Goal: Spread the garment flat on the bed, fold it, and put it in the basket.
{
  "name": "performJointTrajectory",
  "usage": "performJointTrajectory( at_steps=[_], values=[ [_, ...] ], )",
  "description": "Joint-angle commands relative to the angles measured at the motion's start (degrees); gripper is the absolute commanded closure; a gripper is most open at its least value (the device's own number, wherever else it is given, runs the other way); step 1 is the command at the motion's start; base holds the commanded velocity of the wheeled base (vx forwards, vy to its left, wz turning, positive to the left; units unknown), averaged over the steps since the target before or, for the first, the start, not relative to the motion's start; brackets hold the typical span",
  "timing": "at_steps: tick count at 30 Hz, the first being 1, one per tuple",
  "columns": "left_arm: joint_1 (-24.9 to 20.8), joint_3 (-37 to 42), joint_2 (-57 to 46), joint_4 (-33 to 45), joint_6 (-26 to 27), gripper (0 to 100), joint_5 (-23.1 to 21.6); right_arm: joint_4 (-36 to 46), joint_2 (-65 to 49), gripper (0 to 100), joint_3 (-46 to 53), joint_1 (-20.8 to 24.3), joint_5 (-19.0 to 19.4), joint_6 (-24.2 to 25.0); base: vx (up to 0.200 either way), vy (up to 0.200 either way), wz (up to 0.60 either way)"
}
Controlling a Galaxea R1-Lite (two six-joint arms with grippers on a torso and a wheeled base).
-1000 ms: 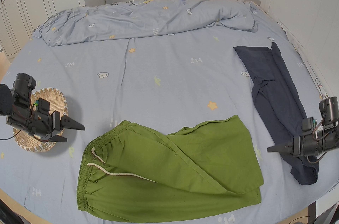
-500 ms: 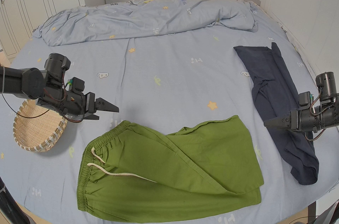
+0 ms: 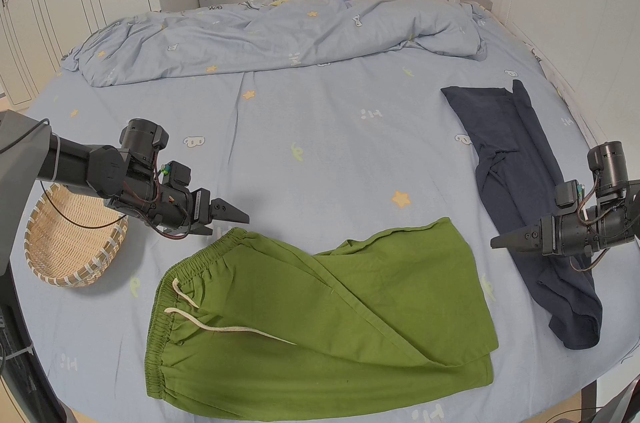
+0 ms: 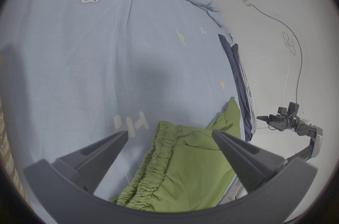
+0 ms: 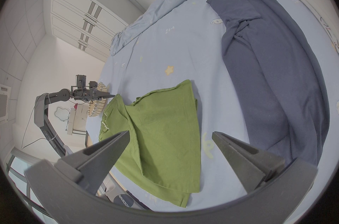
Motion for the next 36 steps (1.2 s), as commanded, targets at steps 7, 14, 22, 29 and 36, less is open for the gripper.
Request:
performJointTrajectory(
  at_steps=[7, 14, 22, 29, 36],
  values=[
    [-0.44, -0.41, 2.81, 0.04, -0.35, 100, -0.09, 0.00, 0.39, 0, 0.02, -0.17, 0.00, 0.01, 0.000, 0.000, 0.00],
    [-0.79, 0.20, 3.07, 0.04, -0.35, 100, -0.09, 0.00, 0.65, 0, 0.02, -0.52, 0.00, 0.01, 0.000, 0.000, 0.00],
    [-0.44, 0.73, 0.96, 0.22, -0.53, 100, -0.09, -0.97, 0.57, 0, 0.10, -0.78, -0.08, 0.10, 0.000, 0.000, 0.00],
    [1.93, 2.75, -5.19, 0.22, -0.79, 100, -0.18, -0.97, 0.48, 0, 0.02, -1.05, -0.08, 0.10, 0.000, 0.000, 0.00],
    [7.56, 3.98, -10.82, 0.13, -2.37, 100, -3.26, -1.06, 0.65, 0, -0.33, -1.49, 0.00, 0.10, 0.000, 0.000, 0.00]
  ],
)
